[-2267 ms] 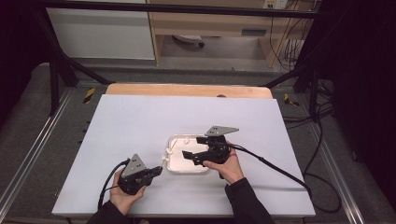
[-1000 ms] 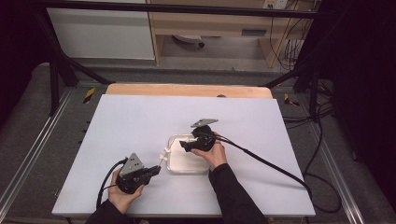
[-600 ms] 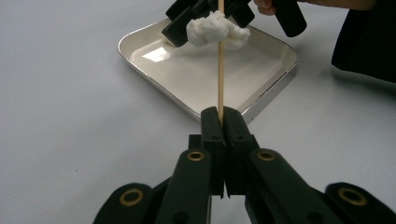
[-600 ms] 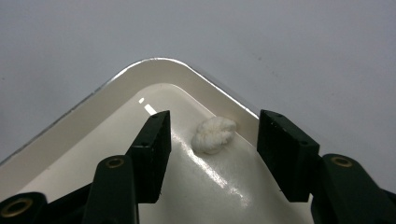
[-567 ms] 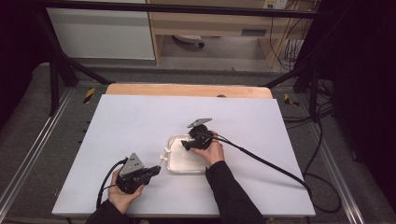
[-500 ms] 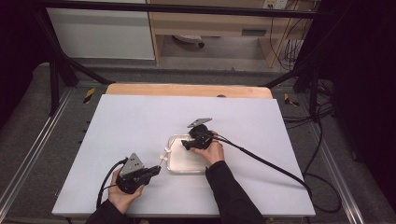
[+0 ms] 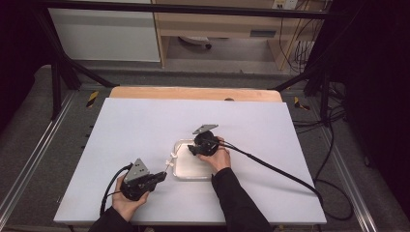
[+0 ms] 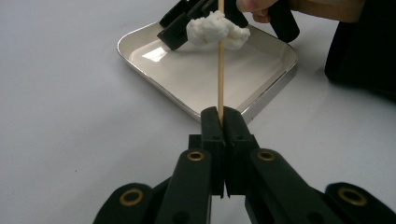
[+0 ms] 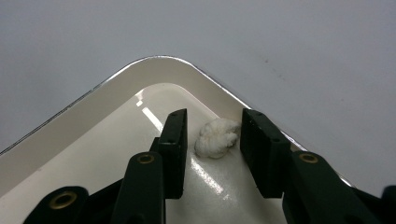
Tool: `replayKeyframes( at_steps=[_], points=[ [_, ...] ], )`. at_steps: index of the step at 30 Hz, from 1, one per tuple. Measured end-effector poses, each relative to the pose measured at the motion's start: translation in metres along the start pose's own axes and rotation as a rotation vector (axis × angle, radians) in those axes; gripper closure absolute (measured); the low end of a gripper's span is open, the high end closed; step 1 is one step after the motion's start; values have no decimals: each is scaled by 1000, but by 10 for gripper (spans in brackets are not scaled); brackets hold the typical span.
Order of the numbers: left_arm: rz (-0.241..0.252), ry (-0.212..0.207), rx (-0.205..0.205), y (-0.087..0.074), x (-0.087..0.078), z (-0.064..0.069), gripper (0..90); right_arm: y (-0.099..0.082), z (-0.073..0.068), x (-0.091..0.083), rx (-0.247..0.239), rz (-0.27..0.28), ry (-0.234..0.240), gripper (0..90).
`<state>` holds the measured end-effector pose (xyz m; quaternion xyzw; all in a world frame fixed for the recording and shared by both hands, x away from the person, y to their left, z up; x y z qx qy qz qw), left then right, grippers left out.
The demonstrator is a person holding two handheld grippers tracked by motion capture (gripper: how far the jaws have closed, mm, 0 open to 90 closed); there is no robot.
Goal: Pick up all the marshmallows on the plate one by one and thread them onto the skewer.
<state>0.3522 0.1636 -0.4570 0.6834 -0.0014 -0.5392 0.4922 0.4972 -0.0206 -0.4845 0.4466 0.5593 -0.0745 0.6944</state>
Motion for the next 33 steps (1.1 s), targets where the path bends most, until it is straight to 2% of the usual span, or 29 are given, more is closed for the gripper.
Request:
replayKeyframes(
  at_steps=[6, 12, 19, 33],
  points=[
    [0, 0, -1, 0, 0, 0, 887, -1, -3, 0, -18, 7, 8, 710],
    [0, 0, 0, 0, 0, 0, 887, -1, -2, -1, 0, 0, 21, 748],
    [0, 1, 2, 0, 0, 0, 887, -1, -4, -5, -4, -6, 37, 767],
    [-2, 2, 4, 0, 0, 1, 888, 3, -11, -38, -28, 51, 76, 780]
  ],
)
Point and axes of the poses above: each handheld gripper's, and its own axes: x roughly forward along the jaws, y roughly out of its top, z roughly to its right, the point moved 5 cm from there along x, roughly forward along the jaws, and after that the axes turned 15 degrees about -z, right-handed, at the moved point
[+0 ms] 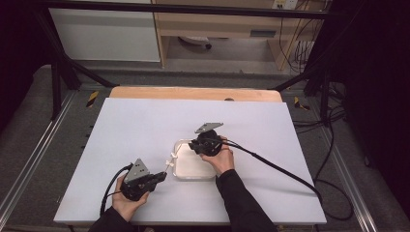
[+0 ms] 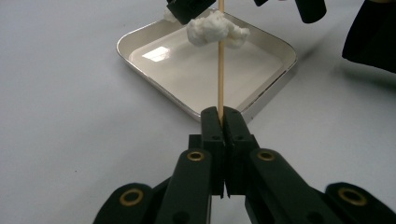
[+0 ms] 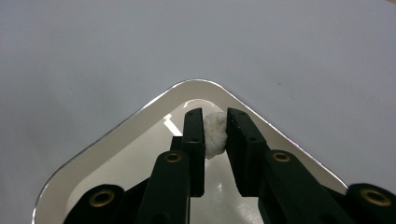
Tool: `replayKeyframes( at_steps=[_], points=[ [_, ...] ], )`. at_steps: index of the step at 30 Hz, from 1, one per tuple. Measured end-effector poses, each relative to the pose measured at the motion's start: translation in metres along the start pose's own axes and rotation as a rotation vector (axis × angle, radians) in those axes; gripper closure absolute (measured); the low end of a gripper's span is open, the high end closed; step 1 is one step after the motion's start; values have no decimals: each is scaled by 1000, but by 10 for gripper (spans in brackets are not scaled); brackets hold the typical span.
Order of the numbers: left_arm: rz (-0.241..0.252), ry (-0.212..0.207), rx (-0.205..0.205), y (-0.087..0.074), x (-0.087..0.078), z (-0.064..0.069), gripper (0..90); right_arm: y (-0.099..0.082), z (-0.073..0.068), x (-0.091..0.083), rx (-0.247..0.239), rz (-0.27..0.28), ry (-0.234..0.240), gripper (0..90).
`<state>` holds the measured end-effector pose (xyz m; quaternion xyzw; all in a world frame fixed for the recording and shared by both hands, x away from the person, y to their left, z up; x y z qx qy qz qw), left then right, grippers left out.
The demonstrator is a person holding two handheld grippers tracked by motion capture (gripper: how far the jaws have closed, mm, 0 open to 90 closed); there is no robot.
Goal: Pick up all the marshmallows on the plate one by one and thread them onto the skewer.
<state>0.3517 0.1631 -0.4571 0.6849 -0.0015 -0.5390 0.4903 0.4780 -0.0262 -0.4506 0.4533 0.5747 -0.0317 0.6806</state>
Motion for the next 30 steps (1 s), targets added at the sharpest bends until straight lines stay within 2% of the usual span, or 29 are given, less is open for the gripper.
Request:
replayKeyframes(
  at_steps=[7, 15, 30],
  points=[
    [1, -1, 1, 0, 0, 1, 887, 0, -5, -17, -14, 30, 26, 782],
    [-3, 0, 6, 0, 0, 1, 887, -3, -7, -35, -7, 66, 68, 784],
    [-4, 1, 11, 0, 0, 1, 888, -5, -13, -74, 1, 198, 145, 787]
  ],
)
Point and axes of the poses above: each handheld gripper's, and its own axes: x roughly forward along the jaws, y roughly out of its top, z roughly to its right, the point moved 5 cm from there along x, roughly forward along the jaws, and after that the axes turned 15 degrees about -z, right-handed, at the moved point
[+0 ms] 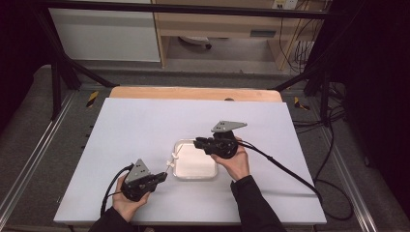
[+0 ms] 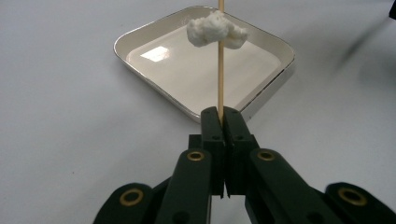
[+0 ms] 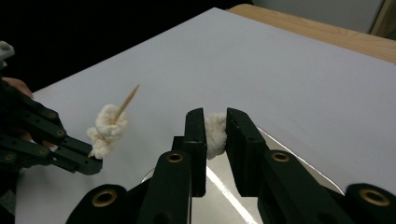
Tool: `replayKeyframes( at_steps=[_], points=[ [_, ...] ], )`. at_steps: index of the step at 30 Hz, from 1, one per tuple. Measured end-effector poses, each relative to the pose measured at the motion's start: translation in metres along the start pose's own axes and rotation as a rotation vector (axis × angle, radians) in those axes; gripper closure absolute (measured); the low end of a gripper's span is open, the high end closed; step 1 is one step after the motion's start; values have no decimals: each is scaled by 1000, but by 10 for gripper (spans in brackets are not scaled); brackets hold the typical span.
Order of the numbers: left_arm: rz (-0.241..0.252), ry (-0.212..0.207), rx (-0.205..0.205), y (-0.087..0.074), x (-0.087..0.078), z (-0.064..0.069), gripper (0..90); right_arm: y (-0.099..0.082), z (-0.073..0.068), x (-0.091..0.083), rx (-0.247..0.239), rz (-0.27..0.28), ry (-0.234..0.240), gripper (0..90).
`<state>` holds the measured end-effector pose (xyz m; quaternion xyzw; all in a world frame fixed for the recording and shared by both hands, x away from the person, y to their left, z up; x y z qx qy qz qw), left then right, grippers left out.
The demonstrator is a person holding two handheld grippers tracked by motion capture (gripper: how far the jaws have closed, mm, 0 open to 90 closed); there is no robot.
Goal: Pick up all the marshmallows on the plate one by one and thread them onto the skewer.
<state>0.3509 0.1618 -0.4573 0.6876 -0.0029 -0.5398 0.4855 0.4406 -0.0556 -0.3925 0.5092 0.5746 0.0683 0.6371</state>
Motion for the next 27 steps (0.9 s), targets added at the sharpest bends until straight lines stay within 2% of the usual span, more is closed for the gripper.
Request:
replayKeyframes(
  at_steps=[11, 27],
  points=[
    [-2, -1, 4, 0, 1, 1, 887, 9, -8, -17, 15, 80, 79, 791],
    [0, -2, 7, 1, 1, 2, 888, 19, -19, -20, 16, 116, 151, 792]
  ],
)
Point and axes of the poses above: each handheld gripper's, and its own axes: x roughly forward along the jaws, y roughly out of its top, z roughly to its right, the point moved 5 cm from there along x, roughly forward along the jaws, and after that the axes turned 15 degrees about -z, right-handed, at the moved point
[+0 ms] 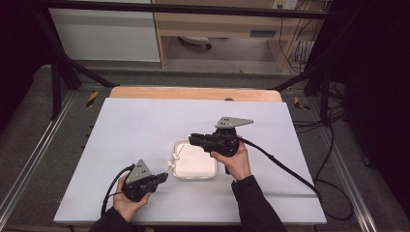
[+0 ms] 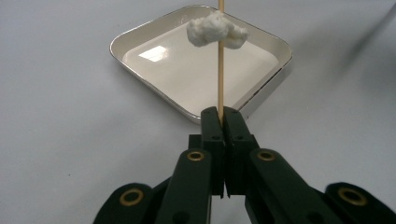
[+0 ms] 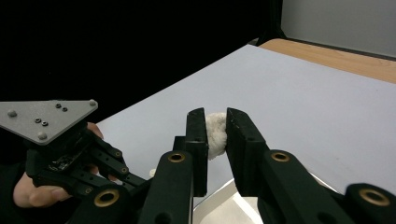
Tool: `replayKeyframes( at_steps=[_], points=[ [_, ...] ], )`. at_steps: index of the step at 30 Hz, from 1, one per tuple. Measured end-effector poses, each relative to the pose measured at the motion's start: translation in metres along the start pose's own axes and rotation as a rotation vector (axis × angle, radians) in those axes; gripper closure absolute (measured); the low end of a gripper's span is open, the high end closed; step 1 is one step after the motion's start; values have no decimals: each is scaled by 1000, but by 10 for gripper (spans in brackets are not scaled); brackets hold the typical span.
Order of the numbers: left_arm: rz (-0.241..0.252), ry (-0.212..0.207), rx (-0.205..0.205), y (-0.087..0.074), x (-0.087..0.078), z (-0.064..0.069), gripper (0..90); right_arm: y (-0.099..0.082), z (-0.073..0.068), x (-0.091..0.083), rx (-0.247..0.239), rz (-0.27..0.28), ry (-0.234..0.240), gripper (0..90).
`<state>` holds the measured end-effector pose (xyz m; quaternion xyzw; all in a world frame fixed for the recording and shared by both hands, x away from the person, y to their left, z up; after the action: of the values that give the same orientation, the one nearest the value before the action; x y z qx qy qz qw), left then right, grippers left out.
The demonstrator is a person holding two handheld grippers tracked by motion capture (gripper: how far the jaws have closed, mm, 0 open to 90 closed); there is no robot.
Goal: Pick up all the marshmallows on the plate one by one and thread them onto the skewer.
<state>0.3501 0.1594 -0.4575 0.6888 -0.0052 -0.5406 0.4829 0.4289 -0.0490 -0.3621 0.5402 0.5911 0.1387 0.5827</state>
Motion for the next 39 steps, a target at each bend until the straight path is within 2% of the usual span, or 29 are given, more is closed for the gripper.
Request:
replayKeyframes(
  at_steps=[21, 29, 39],
  points=[
    [-3, 2, 6, 0, 0, 0, 888, -6, 0, 19, 42, -15, 73, 791],
    [-1, 4, 3, -1, 0, 0, 888, -7, -1, 22, 62, -9, 103, 797],
    [-2, 10, 13, -1, 1, 1, 888, -8, -3, 24, 65, -8, 138, 806]
  ],
)
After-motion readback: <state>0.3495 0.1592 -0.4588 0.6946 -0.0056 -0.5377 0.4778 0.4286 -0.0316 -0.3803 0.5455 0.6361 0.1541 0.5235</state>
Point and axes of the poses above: each handheld gripper's, and its own axes: x roughly forward along the jaws, y roughly out of its top, z roughly to its right, the point moved 5 cm from there along x, roughly forward along the jaws, and after that the axes turned 15 degrees about -z, right-handed, at the moved point
